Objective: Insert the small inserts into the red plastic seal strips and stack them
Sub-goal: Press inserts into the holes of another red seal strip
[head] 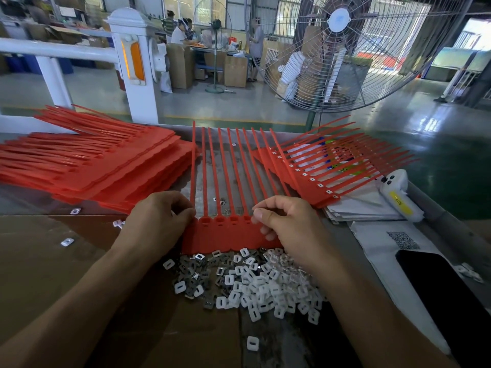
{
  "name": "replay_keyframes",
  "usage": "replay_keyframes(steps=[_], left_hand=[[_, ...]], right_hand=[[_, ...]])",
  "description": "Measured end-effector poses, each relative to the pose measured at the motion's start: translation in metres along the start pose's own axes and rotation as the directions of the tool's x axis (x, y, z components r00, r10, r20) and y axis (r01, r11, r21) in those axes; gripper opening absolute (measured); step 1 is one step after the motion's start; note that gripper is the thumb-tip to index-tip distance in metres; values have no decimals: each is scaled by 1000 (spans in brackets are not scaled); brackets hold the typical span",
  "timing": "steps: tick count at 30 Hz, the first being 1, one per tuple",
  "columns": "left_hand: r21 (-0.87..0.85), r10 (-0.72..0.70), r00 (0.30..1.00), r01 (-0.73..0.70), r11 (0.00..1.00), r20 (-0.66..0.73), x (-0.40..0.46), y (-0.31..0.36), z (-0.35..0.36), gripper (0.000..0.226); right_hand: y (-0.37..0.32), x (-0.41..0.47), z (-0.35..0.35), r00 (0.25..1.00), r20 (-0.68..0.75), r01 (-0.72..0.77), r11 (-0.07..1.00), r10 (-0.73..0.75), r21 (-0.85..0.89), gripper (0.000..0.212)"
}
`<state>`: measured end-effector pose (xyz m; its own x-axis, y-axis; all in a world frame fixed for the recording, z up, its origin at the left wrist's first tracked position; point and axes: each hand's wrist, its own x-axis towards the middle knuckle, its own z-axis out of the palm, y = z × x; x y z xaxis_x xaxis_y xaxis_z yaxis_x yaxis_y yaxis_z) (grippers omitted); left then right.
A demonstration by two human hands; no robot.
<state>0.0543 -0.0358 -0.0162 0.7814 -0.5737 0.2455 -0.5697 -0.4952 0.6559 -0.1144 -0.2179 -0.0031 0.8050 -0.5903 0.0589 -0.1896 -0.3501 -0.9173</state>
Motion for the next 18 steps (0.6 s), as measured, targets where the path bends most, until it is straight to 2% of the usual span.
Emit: replay_keyframes(steps=[2, 4, 7, 10, 18], left_hand=[[-22, 54, 998, -55, 998, -44, -2, 5, 0, 10], [-75, 163, 985, -167, 983, -60, -5, 12, 1, 7], [-121, 342, 939, -345, 931, -45, -10, 21, 4, 15], [-84, 470, 882, -470, 879, -19, -13, 25, 6, 20], [25, 553, 833, -553, 833, 8, -12, 20, 1, 18]], right_hand=[[-2, 0, 0, 999, 32, -11, 1000, 11, 8, 13], [-8, 3, 3, 995, 97, -35, 999, 35, -6, 14], [-21, 11, 10, 980, 182, -72, 997, 76, -31, 13], [-32, 16, 19, 969, 224, -88, 993, 104, -80, 14], [-28, 10, 30, 974, 195, -116, 993, 117, -19, 17]])
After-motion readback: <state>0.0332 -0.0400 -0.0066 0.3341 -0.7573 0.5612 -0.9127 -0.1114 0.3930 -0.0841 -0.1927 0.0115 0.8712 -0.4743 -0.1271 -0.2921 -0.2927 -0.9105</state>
